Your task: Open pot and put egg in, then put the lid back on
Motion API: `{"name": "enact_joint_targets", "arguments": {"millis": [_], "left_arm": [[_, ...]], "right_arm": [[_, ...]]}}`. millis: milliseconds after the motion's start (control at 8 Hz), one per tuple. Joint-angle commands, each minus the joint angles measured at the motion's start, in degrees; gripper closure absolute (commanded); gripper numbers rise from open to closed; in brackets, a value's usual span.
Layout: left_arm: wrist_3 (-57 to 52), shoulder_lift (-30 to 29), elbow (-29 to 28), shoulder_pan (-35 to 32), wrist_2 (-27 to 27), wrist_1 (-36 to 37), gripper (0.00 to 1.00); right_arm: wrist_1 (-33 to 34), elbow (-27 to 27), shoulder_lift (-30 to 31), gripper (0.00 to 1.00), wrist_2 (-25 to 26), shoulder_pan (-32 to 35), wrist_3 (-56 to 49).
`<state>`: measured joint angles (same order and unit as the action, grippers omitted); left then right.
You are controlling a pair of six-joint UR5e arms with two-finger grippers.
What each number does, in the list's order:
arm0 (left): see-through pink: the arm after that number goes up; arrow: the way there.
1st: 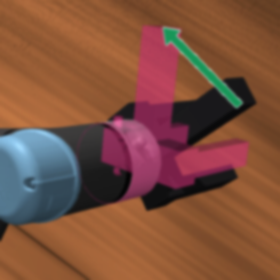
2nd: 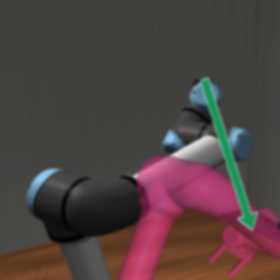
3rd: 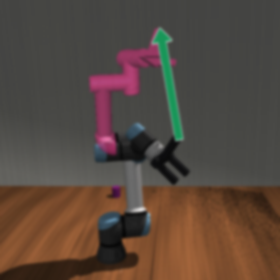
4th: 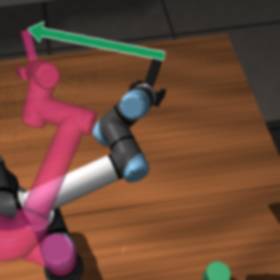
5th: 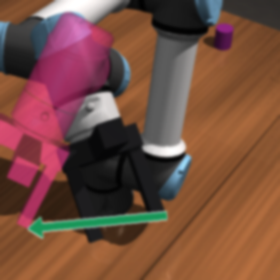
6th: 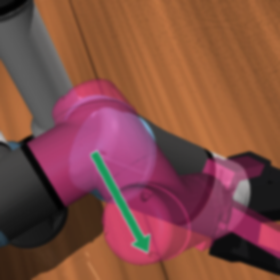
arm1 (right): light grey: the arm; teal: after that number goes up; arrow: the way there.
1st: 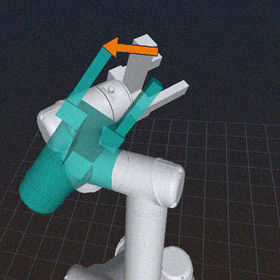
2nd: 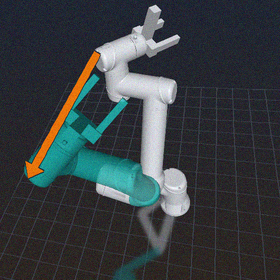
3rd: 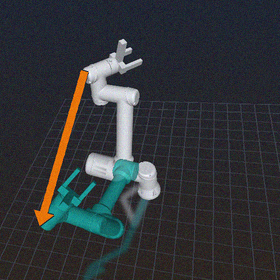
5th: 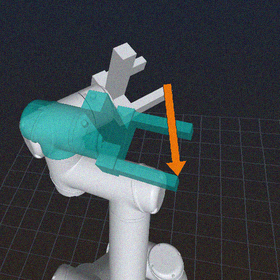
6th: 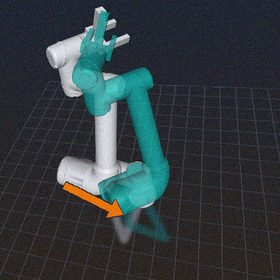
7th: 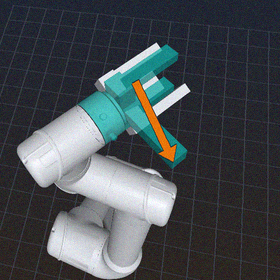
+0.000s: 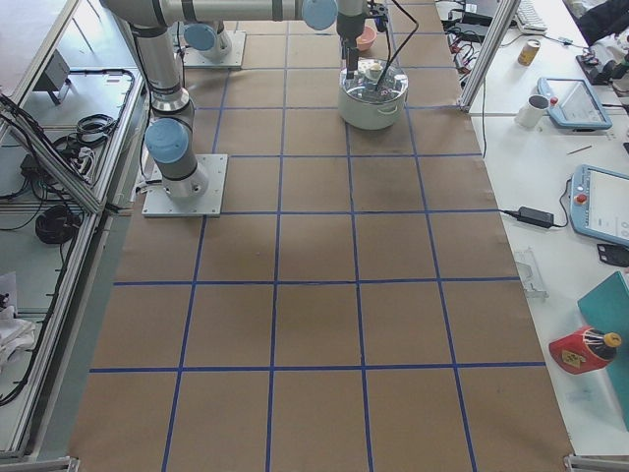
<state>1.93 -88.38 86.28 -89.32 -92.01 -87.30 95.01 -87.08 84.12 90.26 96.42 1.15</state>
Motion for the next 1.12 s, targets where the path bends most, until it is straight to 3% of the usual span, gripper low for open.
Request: {"name": "enact_joint_targets", "arguments": {"millis": [0, 375, 625, 1000], "left_arm": [[0.0, 0.0, 0.1, -0.1, 0.3, 0.0, 0.0], [-0.4, -0.1, 0.1, 0.6, 0.1, 0.5, 0.0], [-0.4, -0.8, 0.2, 3.0, 0.5, 0.6, 0.0], [2.3, -3.4, 1.8, 8.5, 0.7, 2.7, 0.0]], "right_arm": [[-0.5, -0.1, 0.3, 0.0, -0.2, 0.0, 0.0], [-0.1, -0.3, 0.9, 0.0, 0.4, 0.0, 0.5], [4.7, 0.5, -0.7, 0.0, -0.2, 0.7, 1.4], [5.4, 10.2, -10.6, 0.0, -1.5, 5.1, 14.3]]}}
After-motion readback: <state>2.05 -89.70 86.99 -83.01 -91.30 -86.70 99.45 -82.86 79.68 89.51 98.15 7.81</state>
